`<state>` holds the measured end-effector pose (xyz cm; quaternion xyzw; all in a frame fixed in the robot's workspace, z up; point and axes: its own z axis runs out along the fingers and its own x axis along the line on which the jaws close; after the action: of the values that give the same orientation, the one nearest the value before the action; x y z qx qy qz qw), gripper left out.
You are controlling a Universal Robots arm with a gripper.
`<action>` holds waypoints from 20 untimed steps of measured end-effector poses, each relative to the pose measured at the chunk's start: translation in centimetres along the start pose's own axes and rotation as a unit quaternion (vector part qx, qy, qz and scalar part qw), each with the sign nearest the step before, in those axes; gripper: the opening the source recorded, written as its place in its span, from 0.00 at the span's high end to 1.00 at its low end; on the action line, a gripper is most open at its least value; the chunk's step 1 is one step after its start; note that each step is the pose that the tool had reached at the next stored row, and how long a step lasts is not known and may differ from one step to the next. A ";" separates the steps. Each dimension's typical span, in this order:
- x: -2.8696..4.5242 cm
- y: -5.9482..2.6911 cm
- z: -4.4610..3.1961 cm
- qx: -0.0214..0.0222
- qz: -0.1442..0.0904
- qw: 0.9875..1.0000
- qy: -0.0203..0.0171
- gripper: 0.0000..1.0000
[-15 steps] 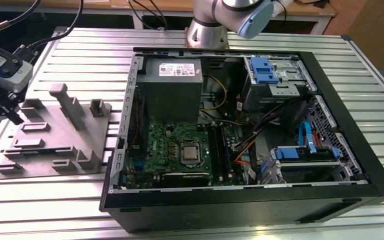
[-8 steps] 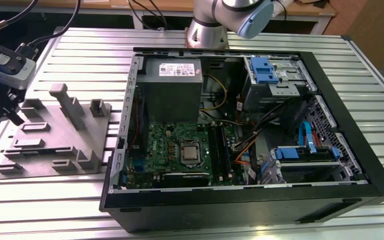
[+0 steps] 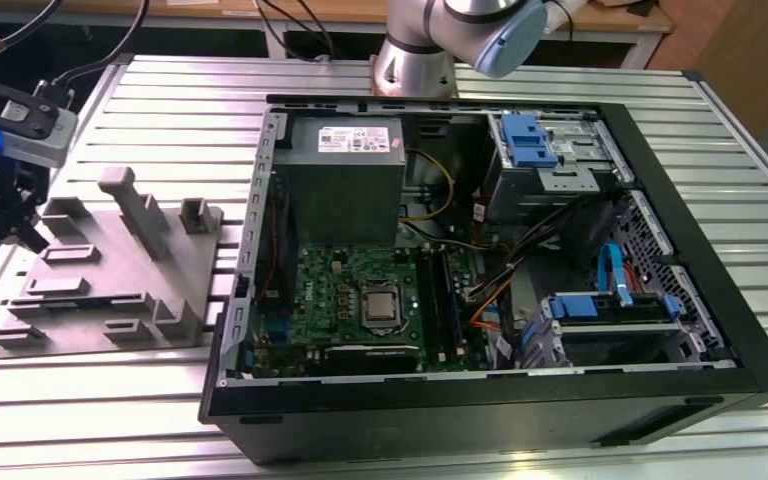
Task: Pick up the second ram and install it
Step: 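Pick up the second ram and move it above second insertion slot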
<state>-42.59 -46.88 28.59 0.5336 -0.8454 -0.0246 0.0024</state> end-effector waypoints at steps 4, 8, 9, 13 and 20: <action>0.01 -0.02 0.26 0.001 -0.035 0.999 0.001 0.90; 0.01 -0.03 0.51 0.004 -0.063 0.998 0.000 0.90; 0.01 -0.03 0.59 0.005 -0.070 0.998 0.000 0.90; 0.02 -0.04 0.89 0.007 -0.094 0.996 0.000 0.90; 0.03 -0.07 1.56 0.009 -0.141 0.990 0.000 0.90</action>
<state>-42.59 -46.88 27.02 0.6471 -0.7622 -0.0167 -0.0057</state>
